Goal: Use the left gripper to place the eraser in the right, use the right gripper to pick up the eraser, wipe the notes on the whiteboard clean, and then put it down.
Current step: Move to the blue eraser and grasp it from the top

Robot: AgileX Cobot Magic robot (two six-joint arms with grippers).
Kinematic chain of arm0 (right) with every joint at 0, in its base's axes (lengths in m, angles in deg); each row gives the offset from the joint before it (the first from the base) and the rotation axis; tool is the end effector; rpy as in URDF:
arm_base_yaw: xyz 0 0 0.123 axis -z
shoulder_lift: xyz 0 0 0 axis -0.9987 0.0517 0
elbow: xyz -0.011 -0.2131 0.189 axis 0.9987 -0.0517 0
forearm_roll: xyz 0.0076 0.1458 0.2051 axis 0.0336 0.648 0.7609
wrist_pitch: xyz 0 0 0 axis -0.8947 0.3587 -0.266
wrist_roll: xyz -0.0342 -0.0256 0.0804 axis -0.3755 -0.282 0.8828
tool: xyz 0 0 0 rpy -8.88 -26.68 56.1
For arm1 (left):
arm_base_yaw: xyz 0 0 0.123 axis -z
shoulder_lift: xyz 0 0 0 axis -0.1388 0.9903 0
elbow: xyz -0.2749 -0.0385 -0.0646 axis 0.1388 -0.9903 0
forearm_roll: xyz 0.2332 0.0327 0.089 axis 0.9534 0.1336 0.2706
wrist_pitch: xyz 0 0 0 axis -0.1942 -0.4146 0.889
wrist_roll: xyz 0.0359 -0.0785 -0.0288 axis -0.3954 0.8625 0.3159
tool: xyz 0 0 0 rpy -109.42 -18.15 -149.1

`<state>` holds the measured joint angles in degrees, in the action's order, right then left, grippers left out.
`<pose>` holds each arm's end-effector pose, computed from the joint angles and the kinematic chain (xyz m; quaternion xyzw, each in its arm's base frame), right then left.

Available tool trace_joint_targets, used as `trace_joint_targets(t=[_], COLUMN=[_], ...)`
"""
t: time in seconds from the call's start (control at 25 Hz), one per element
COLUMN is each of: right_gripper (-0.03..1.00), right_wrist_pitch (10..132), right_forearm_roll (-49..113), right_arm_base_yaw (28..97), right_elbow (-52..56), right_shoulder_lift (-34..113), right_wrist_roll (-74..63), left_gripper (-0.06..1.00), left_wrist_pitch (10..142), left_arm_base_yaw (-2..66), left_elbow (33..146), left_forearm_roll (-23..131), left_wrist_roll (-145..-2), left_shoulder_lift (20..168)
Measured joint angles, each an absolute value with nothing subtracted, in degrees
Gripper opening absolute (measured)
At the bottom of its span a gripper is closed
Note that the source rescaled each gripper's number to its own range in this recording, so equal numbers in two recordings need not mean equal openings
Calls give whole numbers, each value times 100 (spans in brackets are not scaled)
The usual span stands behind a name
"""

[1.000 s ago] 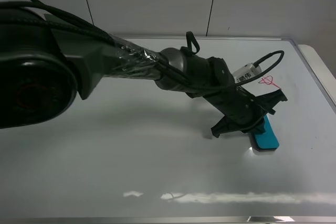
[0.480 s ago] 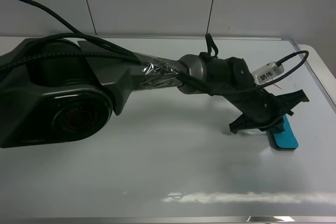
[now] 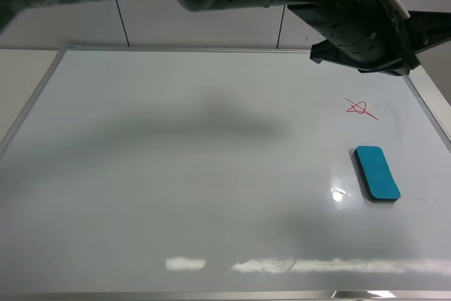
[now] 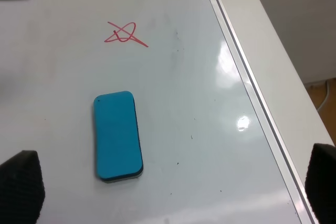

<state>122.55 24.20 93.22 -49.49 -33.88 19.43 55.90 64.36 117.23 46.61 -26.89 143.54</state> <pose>-0.0056 0.0005 0.2777 0.0610 0.8507 -0.0191 0.5217 0.2719 -0.4326 0.2660 0.2196 0.8499 -0.3763 0.2964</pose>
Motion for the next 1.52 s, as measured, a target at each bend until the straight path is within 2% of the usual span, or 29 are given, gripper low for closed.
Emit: trace_joint_targets(t=[0.28,0.48,0.64,0.72,0.76,0.8,0.92,0.96,1.0,1.04,1.24,1.52], right_gripper=[100,100,100,100,100,100,100,100,100,100,100,100], right_wrist_pitch=[12255,12255,12255,12255,12255,12255,12255,12255,12255,12255,12255,12255], right_forearm_roll=[2420,2420,2420,2420,2420,2420,2420,2420,2420,2420,2420,2420], right_arm_base_yaw=[9322,9322,9322,9322,9322,9322,9322,9322,9322,9322,9322,9322], right_elbow=[-4949,-4949,-4949,-4949,-4949,-4949,-4949,-4949,-4949,-4949,-4949,-4949], right_shoulder_lift=[-3388,-3388,-3388,-3388,-3388,-3388,-3388,-3388,-3388,-3388,-3388,-3388], right_wrist_roll=[1943,1943,1943,1943,1943,1943,1943,1943,1943,1943,1943,1943], left_gripper=[0,0,1,9,17,28,76,76,87,93,99,100], left_wrist_pitch=[6555,7203,6999,6738,6592,6454,6175,6175,6096,6014,4829,3109], left_arm_base_yaw=[5956,5318,4600,4228,4031,3837,3351,3351,3206,3104,2825,2820], left_elbow=[8814,6814,5750,5365,5189,5039,4714,4714,4637,4585,4521,4515], left_forearm_roll=[5641,6600,6903,6936,6942,6941,6941,6941,6930,6917,6912,7273], left_wrist_roll=[-4560,-4990,-5028,-5029,-5029,-5029,-4940,-4940,-4812,-4692,-4338,-3785], left_shoulder_lift=[12239,10508,9084,8430,8068,7703,6663,6663,6296,5928,4043,2803])
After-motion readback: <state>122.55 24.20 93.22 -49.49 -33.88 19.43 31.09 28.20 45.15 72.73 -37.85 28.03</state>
